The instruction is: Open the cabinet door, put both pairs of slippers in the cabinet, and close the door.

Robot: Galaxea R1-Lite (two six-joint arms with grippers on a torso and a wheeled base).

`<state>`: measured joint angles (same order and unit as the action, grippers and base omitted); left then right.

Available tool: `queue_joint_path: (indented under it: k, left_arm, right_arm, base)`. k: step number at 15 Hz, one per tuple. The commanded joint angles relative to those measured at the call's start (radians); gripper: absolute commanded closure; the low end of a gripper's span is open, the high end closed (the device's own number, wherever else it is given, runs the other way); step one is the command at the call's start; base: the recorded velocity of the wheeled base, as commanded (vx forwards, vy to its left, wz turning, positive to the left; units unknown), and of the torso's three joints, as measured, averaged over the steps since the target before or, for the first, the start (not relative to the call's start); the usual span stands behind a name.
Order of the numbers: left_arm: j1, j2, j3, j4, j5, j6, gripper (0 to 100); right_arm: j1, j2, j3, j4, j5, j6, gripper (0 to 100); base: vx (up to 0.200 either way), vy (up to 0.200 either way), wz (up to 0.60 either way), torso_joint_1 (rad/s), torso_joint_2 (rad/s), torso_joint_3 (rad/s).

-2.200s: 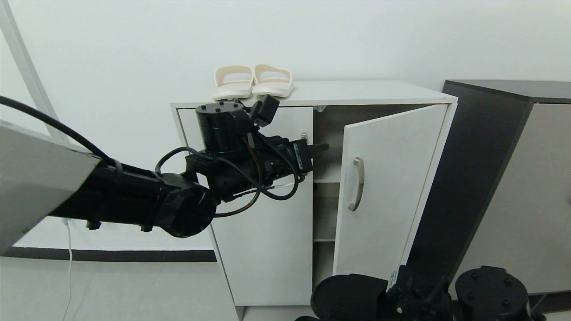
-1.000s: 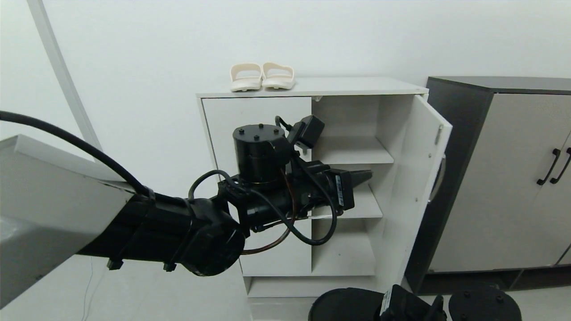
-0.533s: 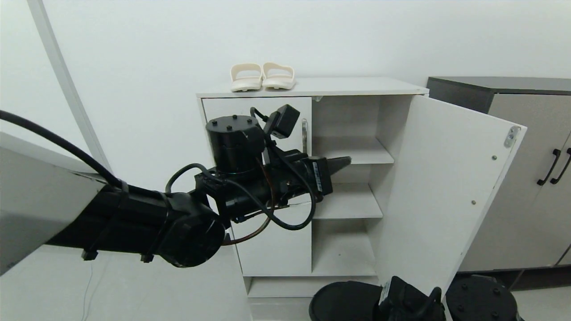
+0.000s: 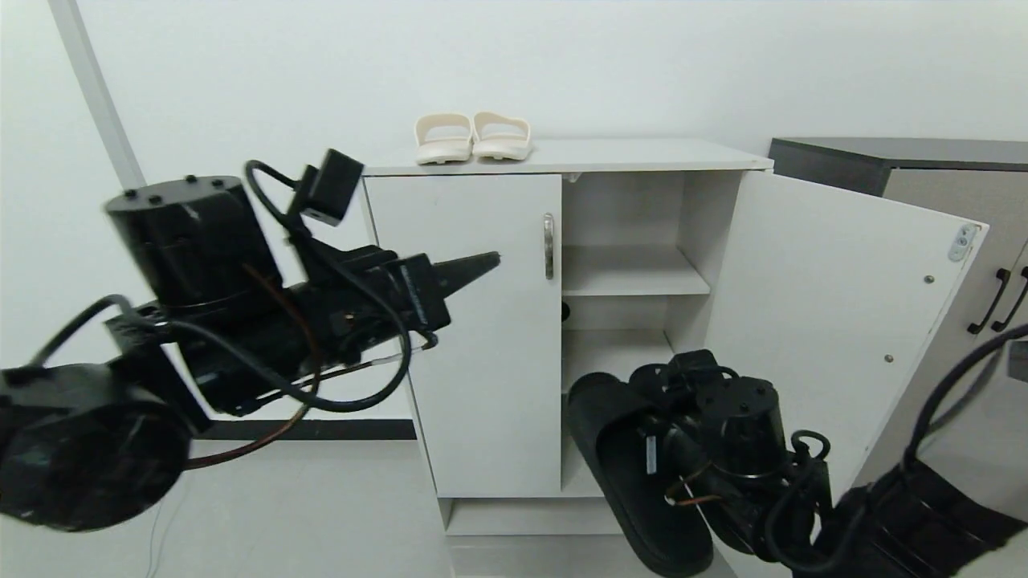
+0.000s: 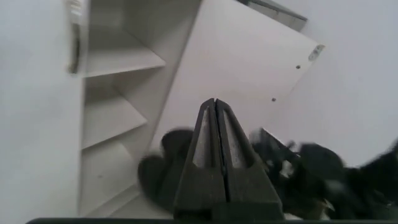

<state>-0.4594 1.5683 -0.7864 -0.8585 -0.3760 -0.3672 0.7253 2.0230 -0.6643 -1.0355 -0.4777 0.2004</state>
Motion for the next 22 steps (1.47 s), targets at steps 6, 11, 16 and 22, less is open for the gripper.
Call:
queue_joint_path:
  k: [6,11,16,22]
  left_arm:
    - [0.243,-0.956,0.289,0.740,0.608,0.294,100]
    - [0.541,-1.326,0.598,0.805,0.569,0.289,100]
    - [0.539,-1.485,0.786,0.837,0.456,0.343,100]
    - [0.539,-1.484,0.786,0.859,0.322,0.372,100]
  right_arm:
    - [-0.072,0.109,-0.156,0.038,-0.075,0.014,100]
    - [-0.069,0.109,-0.146,0.035,-0.096,0.016,100]
    - [-0.061,0.109,-0.146,0.035,-0.096,0.016,100]
    - [-0.047,0.137,-0.179,0.035,-0.122,0.008,100]
  base:
    - [0.000,0.000,0.00,0.000,0.00,0.000]
    - [0.000,0.000,0.00,0.000,0.00,0.000]
    - [0.000,0.000,0.00,0.000,0.00,0.000]
    - [0.000,0.000,0.00,0.000,0.00,0.000]
